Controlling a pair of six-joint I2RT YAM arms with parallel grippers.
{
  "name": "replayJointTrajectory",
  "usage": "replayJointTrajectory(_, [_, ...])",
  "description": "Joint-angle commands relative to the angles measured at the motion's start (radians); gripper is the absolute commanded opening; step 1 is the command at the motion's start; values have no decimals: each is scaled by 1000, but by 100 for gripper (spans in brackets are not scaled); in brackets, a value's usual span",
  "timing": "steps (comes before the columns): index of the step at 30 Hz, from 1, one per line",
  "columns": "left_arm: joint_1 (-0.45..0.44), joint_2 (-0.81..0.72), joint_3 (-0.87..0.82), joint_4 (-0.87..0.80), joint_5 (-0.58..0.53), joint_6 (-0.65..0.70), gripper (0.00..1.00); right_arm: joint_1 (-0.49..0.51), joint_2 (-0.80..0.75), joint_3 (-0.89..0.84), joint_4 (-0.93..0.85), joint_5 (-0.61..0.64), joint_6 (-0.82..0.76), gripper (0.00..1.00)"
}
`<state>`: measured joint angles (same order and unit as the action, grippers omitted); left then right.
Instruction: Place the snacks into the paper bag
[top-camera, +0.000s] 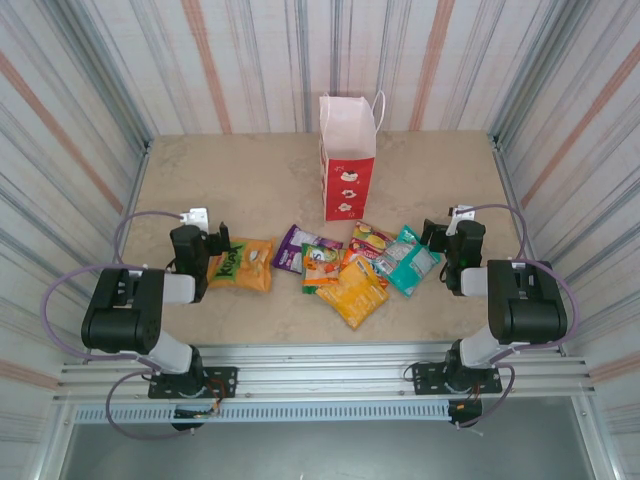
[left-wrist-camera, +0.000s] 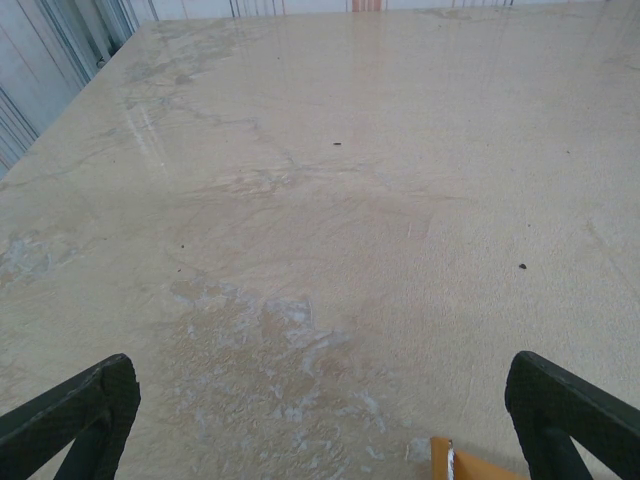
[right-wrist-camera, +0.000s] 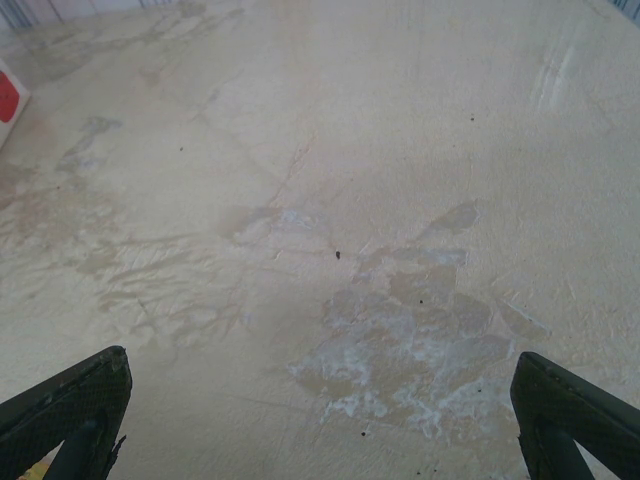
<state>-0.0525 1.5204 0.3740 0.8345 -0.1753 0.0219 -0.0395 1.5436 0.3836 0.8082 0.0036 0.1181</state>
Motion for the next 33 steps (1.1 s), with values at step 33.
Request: replayJointTrajectory(33, [-261,-326,585,-1188,350,-196,83,-27,-320,676,-1653,-264,131,97])
